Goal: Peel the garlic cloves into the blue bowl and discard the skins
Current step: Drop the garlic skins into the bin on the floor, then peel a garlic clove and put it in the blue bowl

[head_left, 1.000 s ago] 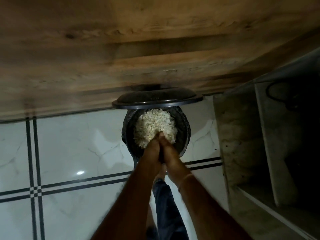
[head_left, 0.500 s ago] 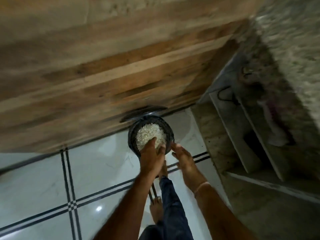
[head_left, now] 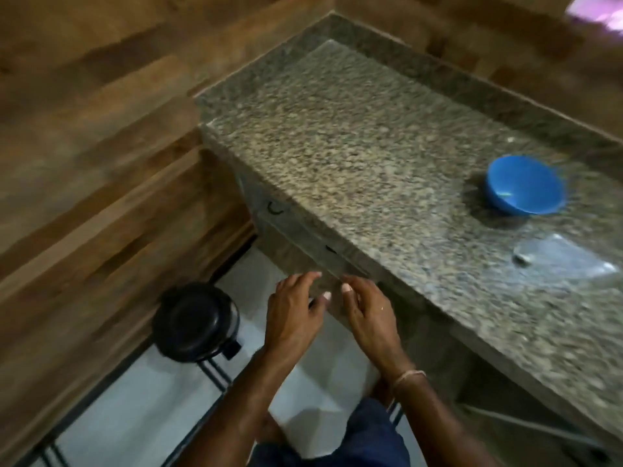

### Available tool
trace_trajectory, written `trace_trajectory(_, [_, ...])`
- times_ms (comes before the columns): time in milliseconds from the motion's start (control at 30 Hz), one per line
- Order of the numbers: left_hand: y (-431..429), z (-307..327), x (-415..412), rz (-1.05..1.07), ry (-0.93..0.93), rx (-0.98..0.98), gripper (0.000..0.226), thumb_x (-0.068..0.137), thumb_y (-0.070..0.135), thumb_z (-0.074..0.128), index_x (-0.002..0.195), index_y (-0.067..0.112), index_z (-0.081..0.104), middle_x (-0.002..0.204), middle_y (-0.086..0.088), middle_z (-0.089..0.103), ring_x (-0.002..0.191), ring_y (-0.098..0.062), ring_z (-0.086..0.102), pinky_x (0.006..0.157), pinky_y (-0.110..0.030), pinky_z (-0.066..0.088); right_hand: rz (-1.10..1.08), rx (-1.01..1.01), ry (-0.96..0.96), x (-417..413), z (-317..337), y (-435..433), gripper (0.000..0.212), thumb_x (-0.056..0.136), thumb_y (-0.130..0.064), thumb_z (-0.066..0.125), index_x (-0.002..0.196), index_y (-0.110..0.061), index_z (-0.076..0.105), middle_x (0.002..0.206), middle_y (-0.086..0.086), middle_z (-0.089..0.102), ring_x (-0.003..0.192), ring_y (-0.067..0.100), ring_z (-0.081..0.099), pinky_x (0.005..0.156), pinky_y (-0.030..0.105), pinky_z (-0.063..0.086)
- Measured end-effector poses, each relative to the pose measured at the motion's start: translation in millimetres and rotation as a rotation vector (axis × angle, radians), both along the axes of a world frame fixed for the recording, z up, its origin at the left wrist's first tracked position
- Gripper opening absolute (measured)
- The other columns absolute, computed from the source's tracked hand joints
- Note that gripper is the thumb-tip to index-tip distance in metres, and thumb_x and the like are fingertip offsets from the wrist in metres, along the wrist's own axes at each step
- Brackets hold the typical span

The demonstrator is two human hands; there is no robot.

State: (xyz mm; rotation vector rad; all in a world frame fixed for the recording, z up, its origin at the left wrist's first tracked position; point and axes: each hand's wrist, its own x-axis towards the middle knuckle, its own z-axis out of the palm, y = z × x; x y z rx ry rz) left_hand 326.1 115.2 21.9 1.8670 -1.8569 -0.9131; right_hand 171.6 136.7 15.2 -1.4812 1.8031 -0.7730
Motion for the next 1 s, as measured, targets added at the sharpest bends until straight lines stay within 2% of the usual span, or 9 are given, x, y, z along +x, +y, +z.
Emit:
trace_trajectory(133, [-18.6,11.7,-104.4,-0.098,-0.005,-0.035,0.043,0.099,0.038,0.064,0.14,0.027,0.059,0.144,0.001,0.059,0.133,-0.022,0.052,0.11,-0.041,0.044,-0.056,-0.072,0.112,-104.5,9.3,2.4,0.03,0.109,-0.036,0.051,0.13,-0.022,0.068,0.126,-0.003,0.067,0.116,0.015,0.06,0.096,0.028,0.047])
trace_trajectory(200, [-24.8,12.3,-158.5,-0.131,0.026,-0.02,0.041,0.099,0.036,0.065,0.138,0.026,0.061,0.142,0.001,0.06,0.132,-0.022,0.053,0.109,-0.041,0.045,-0.096,-0.066,0.152,-155.7,10.6,5.1,0.032,0.109,-0.035,0.051,0.134,-0.022,0.067,0.132,-0.004,0.065,0.121,0.014,0.058,0.097,0.024,0.043])
trace_trajectory(433, [-47.1,-4.5,-295.7,-0.259,0.031,-0.029,0.034,0.091,0.035,0.073,0.123,0.023,0.07,0.119,0.003,0.07,0.111,-0.018,0.064,0.092,-0.038,0.055,-0.28,-0.025,0.224,-289.5,-1.7,9.1,0.032,0.104,-0.032,0.059,0.133,-0.02,0.065,0.129,0.0,0.064,0.12,0.021,0.06,0.094,0.037,0.052])
trace_trajectory(567, [-68.6,-17.0,-338.0,-0.327,-0.056,-0.067,0.027,0.09,0.035,0.075,0.112,0.021,0.069,0.106,0.004,0.067,0.101,-0.019,0.062,0.078,-0.035,0.053,-0.381,0.048,0.335,-334.9,-10.3,2.2,0.042,0.097,-0.027,0.068,0.137,-0.016,0.059,0.128,0.007,0.058,0.117,0.03,0.055,0.092,0.042,0.049])
trace_trajectory(667, [-75.6,-27.6,-352.4,-0.375,-0.097,-0.087,0.018,0.091,0.028,0.077,0.102,0.019,0.067,0.101,0.003,0.064,0.097,-0.02,0.058,0.071,-0.031,0.043,-0.386,0.163,0.391,-355.8,-13.4,-9.8,0.056,0.094,-0.032,0.072,0.144,-0.016,0.051,0.143,0.011,0.05,0.127,0.033,0.048,0.099,0.046,0.046])
trace_trajectory(733, [-78.0,-30.6,-354.6,-0.383,-0.087,-0.086,0.009,0.093,0.019,0.075,0.097,0.02,0.067,0.098,0.005,0.062,0.091,-0.017,0.058,0.066,-0.031,0.045,-0.359,0.224,0.405,-363.5,-13.9,-17.7,0.063,0.093,-0.033,0.074,0.148,-0.017,0.047,0.151,0.011,0.043,0.134,0.032,0.043,0.106,0.047,0.041])
trace_trajectory(767, [-78.7,-30.5,-355.0,-0.385,-0.08,-0.08,0.008,0.095,0.015,0.073,0.096,0.021,0.068,0.098,0.006,0.061,0.088,-0.014,0.058,0.063,-0.027,0.045,-0.347,0.25,0.42,-366.0,-14.8,-20.2,0.065,0.093,-0.034,0.074,0.149,-0.018,0.045,0.155,0.01,0.04,0.138,0.03,0.039,0.109,0.047,0.038])
trace_trajectory(867, [-82.0,-25.5,-355.8,-0.379,-0.078,-0.069,0.011,0.098,0.012,0.066,0.099,0.022,0.068,0.099,0.01,0.062,0.081,-0.005,0.055,0.056,-0.015,0.032,-0.338,0.293,0.466,-368.5,-17.5,-24.2,0.069,0.092,-0.037,0.075,0.151,-0.021,0.042,0.164,0.007,0.03,0.146,0.028,0.03,0.114,0.049,0.033])
trace_trajectory(1000, [-108.6,-1.2,-372.5,-0.347,-0.005,-0.183,0.006,0.097,0.02,0.068,0.1,0.025,0.066,0.096,0.013,0.065,0.077,-0.007,0.057,0.055,-0.02,0.034,-0.375,0.317,0.484,-365.5,-19.6,-28.7,0.074,0.09,-0.037,0.078,0.152,-0.022,0.042,0.165,0.005,0.028,0.147,0.027,0.029,0.115,0.049,0.033])
